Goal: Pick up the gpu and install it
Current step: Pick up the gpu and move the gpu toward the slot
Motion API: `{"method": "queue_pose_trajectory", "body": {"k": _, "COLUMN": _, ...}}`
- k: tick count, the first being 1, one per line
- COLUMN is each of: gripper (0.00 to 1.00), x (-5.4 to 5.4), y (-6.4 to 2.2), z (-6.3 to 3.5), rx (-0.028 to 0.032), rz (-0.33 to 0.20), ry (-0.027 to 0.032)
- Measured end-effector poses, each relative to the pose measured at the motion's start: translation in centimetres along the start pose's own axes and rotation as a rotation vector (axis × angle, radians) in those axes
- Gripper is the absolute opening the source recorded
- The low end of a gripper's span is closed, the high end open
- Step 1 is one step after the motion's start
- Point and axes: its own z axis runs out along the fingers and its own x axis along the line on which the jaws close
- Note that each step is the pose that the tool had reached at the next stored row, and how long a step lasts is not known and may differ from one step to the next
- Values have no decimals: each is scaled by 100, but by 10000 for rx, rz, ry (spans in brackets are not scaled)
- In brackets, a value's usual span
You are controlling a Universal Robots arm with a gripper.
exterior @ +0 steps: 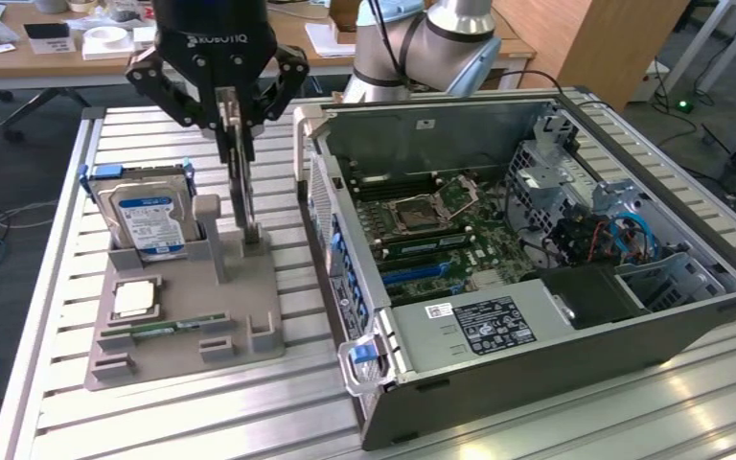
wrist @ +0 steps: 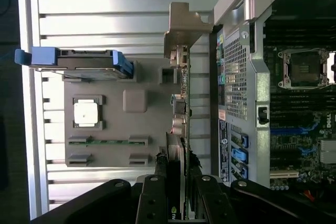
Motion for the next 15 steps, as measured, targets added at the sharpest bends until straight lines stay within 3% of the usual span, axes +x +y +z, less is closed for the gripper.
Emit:
{"method": "queue_pose_trajectory", "body": {"k": 6, "gripper": 26, "x": -2, "y": 3, "z": -71, "rx": 0, "rz": 0, "ry": -1}}
{"method": "queue_pose_trajectory", "body": {"k": 15, "gripper": 26, "x": -7, "y": 3, "z": -73, "rx": 1, "rz": -1, "ry": 2}}
